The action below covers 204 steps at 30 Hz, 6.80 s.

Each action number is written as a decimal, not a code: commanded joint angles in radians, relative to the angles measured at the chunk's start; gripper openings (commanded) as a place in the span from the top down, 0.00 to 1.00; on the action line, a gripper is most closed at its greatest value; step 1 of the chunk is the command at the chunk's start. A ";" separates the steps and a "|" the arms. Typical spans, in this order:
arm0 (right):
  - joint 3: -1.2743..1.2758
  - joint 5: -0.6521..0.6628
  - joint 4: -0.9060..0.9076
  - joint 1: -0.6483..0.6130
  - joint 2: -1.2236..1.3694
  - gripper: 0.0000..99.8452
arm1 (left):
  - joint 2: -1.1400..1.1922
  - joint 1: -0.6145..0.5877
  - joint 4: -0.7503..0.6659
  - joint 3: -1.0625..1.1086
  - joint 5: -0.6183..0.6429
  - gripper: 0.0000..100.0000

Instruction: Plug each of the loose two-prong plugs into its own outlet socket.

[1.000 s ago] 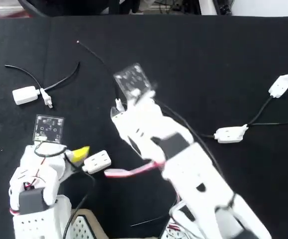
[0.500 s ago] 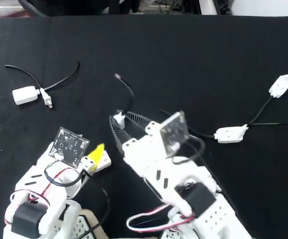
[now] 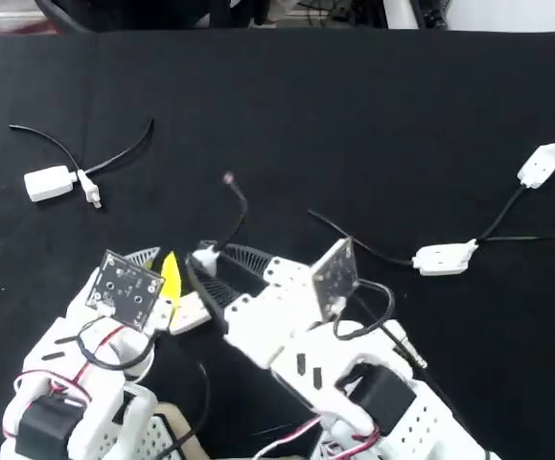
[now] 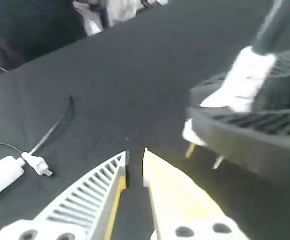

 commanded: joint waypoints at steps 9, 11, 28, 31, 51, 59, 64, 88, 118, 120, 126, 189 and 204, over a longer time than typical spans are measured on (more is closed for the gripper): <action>-0.002 -0.009 0.008 -0.023 -0.010 0.99 | -0.080 0.113 0.092 -0.067 0.005 0.93; -0.002 -0.011 0.008 -0.028 -0.010 0.99 | -0.081 0.113 0.089 -0.061 0.005 0.93; -0.008 -0.011 0.043 -0.072 -0.010 0.99 | -0.083 0.101 0.060 -0.054 0.035 0.93; -0.008 -0.009 0.044 -0.072 -0.010 0.99 | -0.083 0.024 0.029 -0.053 0.055 0.93; -0.185 0.000 0.140 0.044 0.262 0.99 | -0.083 -0.051 0.160 -0.107 -0.146 0.93; -0.427 0.127 0.129 0.091 0.885 0.99 | -0.083 -0.484 0.109 -0.045 -0.290 0.93; -0.568 0.149 0.129 0.107 1.230 0.99 | -0.083 -0.584 0.011 0.102 -0.287 0.93; -0.493 -0.012 0.189 0.038 1.124 0.99 | -0.083 -0.587 0.003 0.170 -0.284 0.93; -0.503 -0.106 0.193 0.032 1.276 0.99 | -0.081 -0.584 0.005 0.171 -0.284 0.93; -0.503 -0.106 0.193 0.035 1.276 0.99 | -0.081 -0.584 0.005 0.171 -0.284 0.93; -0.496 -0.106 0.187 0.031 1.279 0.99 | -0.081 -0.584 0.005 0.171 -0.284 0.93; -0.702 1.026 0.516 1.290 1.314 0.51 | -0.080 -0.572 -0.068 0.139 -0.163 0.93; -1.228 0.710 0.901 0.822 0.938 0.53 | -0.080 -0.676 -0.101 0.156 -0.075 0.83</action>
